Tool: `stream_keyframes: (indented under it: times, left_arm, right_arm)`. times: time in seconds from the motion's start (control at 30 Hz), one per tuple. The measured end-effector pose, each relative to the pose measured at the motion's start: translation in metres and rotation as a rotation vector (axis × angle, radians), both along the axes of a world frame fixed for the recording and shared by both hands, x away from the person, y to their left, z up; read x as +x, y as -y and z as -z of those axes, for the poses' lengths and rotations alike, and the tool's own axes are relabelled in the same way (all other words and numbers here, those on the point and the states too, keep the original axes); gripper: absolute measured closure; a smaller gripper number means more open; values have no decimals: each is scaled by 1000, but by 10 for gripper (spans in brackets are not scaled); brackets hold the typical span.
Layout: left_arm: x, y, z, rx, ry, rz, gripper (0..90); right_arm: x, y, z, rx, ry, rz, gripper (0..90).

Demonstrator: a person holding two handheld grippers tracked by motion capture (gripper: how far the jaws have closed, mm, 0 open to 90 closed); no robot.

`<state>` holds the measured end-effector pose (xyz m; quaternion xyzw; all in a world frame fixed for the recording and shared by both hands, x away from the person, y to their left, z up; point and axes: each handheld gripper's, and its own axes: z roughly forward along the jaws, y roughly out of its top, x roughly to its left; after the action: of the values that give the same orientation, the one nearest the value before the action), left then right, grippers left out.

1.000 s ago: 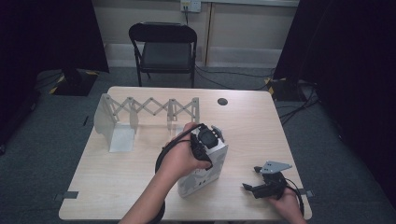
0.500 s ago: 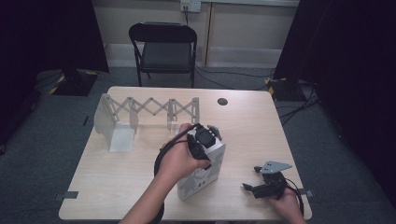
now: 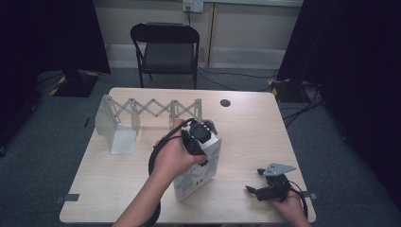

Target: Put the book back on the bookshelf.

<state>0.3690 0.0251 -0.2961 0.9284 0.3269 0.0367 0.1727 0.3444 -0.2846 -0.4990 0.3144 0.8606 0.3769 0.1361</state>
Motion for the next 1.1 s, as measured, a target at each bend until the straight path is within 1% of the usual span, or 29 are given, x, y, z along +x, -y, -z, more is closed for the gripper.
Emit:
stream_keyframes:
  times: [0.13,0.23,0.27,0.47,0.63,0.87,1.0,1.1]
  left_arm:
    - [2,-3,-2,-3,-8,-16,531]
    - [4,-5,-4,-3,-3,-15,531]
    - [4,-5,-4,-6,-4,-25,531]
    - [7,-9,-8,-15,-1,-45,531]
    - [9,-11,-10,-10,-3,-56,531]
    - [12,-15,-13,-22,-7,-70,531]
    - [14,-16,-16,-21,7,-72,531]
    - [16,-18,-18,-28,2,-93,531]
  right_arm:
    - [0,0,0,0,0,1,141]
    - [0,0,0,0,0,0,140]
    - [0,0,0,0,0,0,141]
    - [0,0,0,1,0,1,141]
    - [0,0,0,0,0,1,141]
    - [0,0,0,1,0,1,141]
    - [0,0,0,0,0,1,141]
    - [0,0,0,1,0,1,140]
